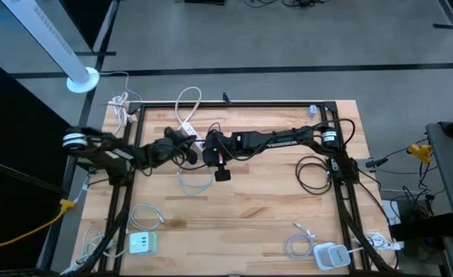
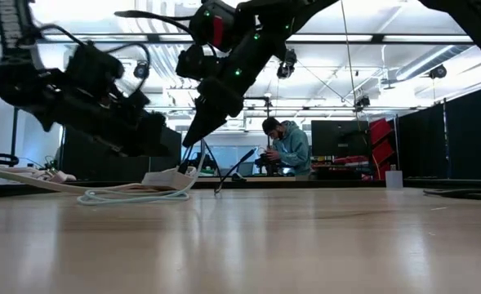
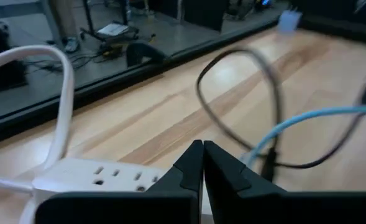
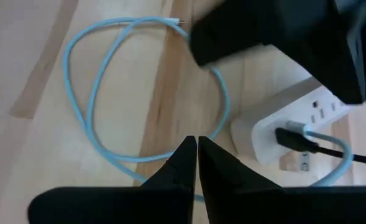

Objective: Insert USB
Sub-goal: Insert the left black charger cable into the top white outlet extension

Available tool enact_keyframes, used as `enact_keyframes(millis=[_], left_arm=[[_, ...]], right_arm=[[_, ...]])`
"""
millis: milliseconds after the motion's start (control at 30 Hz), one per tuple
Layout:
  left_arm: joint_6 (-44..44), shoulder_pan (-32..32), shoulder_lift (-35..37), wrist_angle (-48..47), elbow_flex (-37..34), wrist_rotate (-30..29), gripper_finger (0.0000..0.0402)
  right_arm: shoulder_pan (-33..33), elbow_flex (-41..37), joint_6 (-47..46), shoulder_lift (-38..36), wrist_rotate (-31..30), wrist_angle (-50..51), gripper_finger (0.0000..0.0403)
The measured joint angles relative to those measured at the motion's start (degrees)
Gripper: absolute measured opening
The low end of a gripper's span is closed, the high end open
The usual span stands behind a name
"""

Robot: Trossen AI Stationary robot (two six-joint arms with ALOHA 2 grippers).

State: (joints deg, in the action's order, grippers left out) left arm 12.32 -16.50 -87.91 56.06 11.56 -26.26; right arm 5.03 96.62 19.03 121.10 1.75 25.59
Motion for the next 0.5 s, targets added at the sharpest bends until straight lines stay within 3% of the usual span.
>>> enact_keyframes(millis=[233, 500], left_arm=[[-2.7, -3.7, -9.1, 0.2, 2.7, 0.1, 0.0], [-0.3, -10.7, -12.5, 0.7, 1.9, -2.8, 0.0]], right_arm=[[-0.7, 0.0, -0.3, 0.0, 0.2, 2.4, 0.0002], [-0.8, 0.0, 1.3, -0.3, -0.4, 5.9, 0.0002]])
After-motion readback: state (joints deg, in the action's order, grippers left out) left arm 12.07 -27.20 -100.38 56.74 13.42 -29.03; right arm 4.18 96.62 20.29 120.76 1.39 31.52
